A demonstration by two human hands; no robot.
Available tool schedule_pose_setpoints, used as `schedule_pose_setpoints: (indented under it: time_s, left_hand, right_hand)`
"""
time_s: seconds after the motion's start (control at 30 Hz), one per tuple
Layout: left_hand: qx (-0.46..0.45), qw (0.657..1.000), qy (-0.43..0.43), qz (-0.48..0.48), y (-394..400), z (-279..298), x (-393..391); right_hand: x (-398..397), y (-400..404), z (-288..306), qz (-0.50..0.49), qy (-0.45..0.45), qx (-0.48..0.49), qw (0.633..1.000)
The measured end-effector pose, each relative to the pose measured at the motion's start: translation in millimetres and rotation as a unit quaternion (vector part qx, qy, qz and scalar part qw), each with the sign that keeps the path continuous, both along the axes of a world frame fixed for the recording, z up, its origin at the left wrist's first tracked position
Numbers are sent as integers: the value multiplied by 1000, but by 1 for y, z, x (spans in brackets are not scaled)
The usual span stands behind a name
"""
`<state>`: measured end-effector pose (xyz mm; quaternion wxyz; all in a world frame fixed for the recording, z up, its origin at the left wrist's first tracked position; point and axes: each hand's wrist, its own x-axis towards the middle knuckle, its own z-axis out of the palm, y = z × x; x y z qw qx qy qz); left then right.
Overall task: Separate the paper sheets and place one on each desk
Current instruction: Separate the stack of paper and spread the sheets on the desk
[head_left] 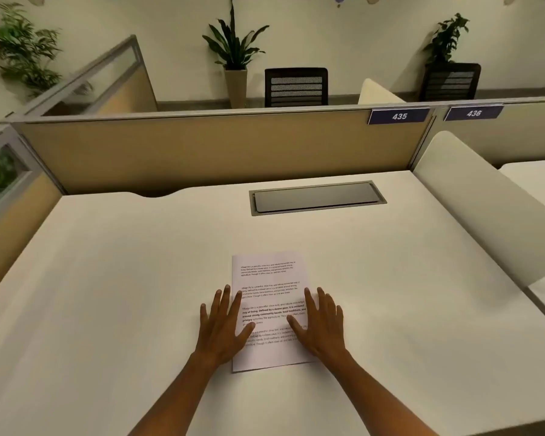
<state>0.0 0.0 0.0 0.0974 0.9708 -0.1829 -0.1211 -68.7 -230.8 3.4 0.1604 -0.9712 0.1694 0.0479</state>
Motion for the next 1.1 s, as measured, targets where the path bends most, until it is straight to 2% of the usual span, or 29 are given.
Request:
schedule_pose_setpoints:
  time_s: [0.33,0.47,0.77,1.1]
  left_hand:
    - [15,999,40,-25,9,-3,-4]
    - [18,997,62,-35,7,-2,-4]
    - [13,997,72,-39,9,-2,-3]
    - [6,997,73,-34,10,-5,-2]
  right_hand:
    - [1,4,0,2,35,-8,999]
    - [5,8,0,-11,41,15,999]
    - [17,5,5,-104,10,159,982]
    - [24,-6,16,-219,-70,332,915]
